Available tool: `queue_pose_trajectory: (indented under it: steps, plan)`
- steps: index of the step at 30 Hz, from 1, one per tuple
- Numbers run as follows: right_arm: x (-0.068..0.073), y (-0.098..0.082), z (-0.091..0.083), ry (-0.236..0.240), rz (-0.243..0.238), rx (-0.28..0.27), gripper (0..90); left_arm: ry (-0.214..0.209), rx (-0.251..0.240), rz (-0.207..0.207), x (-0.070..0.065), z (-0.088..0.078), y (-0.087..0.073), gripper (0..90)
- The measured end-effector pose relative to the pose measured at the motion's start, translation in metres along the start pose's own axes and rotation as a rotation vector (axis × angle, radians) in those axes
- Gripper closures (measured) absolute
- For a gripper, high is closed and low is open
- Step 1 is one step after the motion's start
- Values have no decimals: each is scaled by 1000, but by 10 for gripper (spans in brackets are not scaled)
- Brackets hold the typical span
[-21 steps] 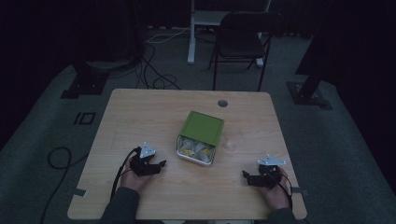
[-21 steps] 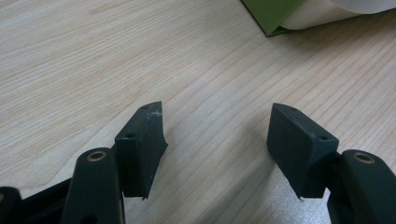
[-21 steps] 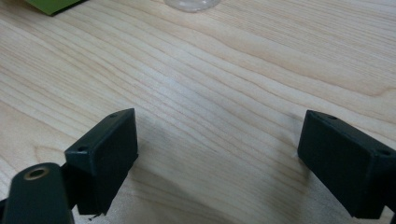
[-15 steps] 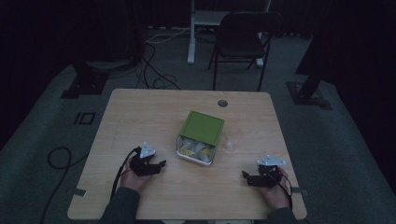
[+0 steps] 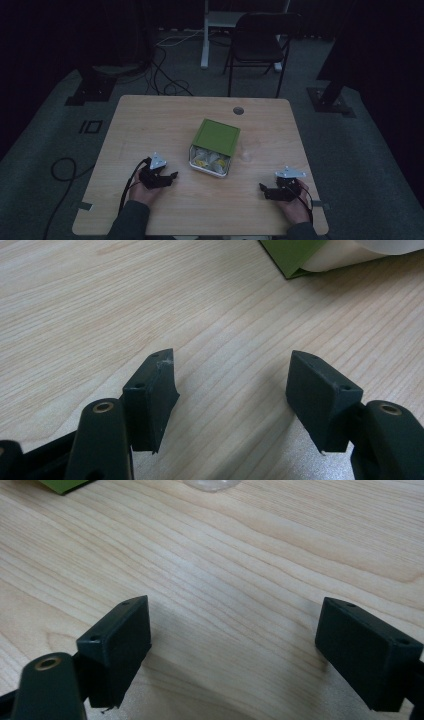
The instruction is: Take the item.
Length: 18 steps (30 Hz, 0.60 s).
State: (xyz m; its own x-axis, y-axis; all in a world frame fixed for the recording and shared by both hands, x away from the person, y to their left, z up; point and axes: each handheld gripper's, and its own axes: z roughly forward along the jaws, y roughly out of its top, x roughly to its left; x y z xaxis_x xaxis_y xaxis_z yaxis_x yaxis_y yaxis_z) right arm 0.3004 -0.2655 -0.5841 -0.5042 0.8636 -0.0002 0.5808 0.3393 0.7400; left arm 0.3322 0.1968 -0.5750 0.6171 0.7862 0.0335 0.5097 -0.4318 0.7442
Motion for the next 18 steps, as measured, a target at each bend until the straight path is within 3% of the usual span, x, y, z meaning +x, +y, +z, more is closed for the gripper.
queue_pose_trajectory:
  steps: [8, 18]
  plan:
    - [5, 3, -5, 4, -12, 3, 227, 0, -1, -1, 0, 0, 0, 375]
    - [25, 12, -17, 63, -57, -29, 393, 0, -1, -1, 0, 0, 0, 375]
